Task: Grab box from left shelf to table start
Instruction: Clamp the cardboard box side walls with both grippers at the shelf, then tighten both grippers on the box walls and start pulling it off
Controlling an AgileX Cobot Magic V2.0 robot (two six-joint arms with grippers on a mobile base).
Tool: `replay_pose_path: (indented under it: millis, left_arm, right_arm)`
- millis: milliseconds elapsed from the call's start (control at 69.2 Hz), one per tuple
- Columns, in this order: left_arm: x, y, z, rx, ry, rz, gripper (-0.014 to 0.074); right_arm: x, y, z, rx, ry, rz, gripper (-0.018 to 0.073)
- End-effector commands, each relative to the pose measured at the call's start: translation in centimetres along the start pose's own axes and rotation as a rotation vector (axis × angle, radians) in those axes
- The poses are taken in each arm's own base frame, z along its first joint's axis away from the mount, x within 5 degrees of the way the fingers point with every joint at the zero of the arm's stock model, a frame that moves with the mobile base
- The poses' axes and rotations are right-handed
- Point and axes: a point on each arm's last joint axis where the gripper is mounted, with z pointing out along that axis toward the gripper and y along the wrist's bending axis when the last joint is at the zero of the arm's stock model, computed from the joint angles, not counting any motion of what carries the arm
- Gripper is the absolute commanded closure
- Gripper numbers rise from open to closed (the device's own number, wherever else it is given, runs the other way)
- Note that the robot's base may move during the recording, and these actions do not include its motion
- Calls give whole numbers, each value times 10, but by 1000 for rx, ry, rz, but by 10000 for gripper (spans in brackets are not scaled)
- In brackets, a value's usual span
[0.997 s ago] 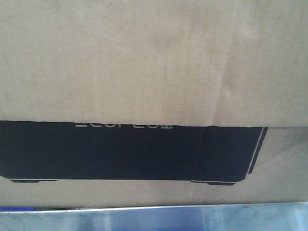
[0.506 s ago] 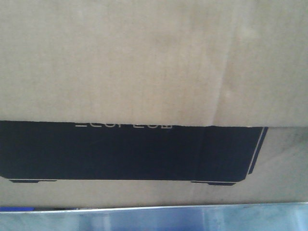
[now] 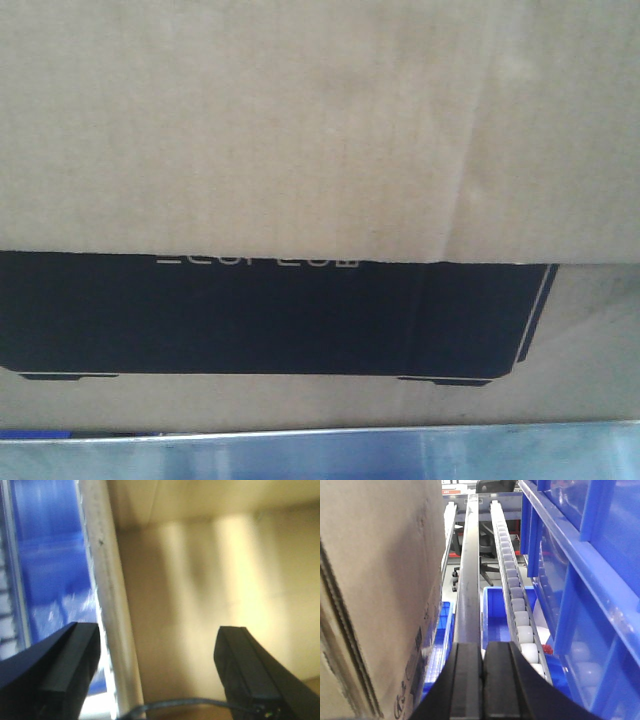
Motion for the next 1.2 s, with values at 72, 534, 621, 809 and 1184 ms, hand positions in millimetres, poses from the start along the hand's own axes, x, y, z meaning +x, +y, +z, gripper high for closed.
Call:
replay_pose_path:
  millis: [72,534,621,809,1184]
  left_arm:
    - [-7,2,-11,-36,-38,-33,216]
    - [-7,7,1,-92,35,-38,216]
    - [-7,7,7,-93,61,-39,216]
    - [-8,8,16,-93,90,-39,216]
    - [-8,8,16,-93,92,-39,216]
  right_arm:
    - [-11,1,-1,-11,-123,37,540]
    - [-76,8,-17,-23,-155,46,349]
    - [-93,10,-19,-25,-158,46,150]
    - [-136,14,-21,-25,-141,22,-13]
    - [-211,30,17,-83,223,-52,-9]
